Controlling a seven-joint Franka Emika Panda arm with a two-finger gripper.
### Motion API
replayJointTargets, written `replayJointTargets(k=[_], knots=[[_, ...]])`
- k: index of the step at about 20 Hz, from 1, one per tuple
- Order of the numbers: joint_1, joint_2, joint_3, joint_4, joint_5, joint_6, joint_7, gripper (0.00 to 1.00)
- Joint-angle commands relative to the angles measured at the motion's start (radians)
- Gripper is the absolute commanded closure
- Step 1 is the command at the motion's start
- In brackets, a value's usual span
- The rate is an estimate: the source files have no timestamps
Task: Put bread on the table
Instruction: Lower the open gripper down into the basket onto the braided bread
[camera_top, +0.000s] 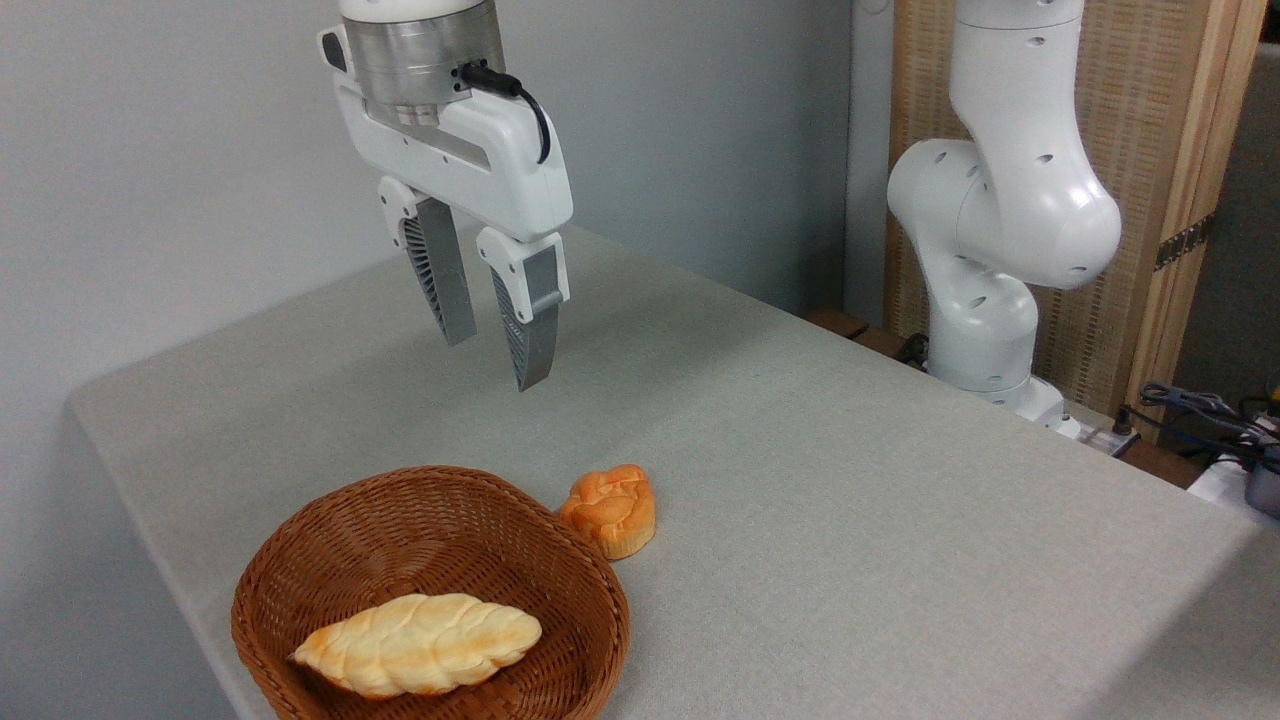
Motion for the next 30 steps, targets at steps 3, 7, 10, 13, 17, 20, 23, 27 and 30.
replayJointTargets(k=[3, 7, 10, 13, 17, 20, 23, 27, 30], knots=[[-0.004, 0.004, 0.003, 0.017, 0.008, -0.019, -0.027, 0.00], [-0.004, 0.002, 0.003, 0.008, 0.014, 0.027, -0.021, 0.00], [-0.004, -0.001, 0.003, -0.040, 0.019, 0.133, -0.020, 0.00], [-0.004, -0.007, 0.001, -0.121, 0.046, 0.270, -0.017, 0.00], [-0.002, 0.001, -0.014, -0.248, 0.190, 0.520, 0.075, 0.00], [0.001, 0.041, -0.007, -0.311, 0.201, 0.717, 0.222, 0.00], [0.038, 0.096, -0.005, -0.340, 0.212, 0.826, 0.414, 0.00], [0.039, 0.173, -0.006, -0.339, 0.266, 0.829, 0.510, 0.00], [0.039, 0.194, -0.017, -0.340, 0.266, 0.829, 0.510, 0.00]])
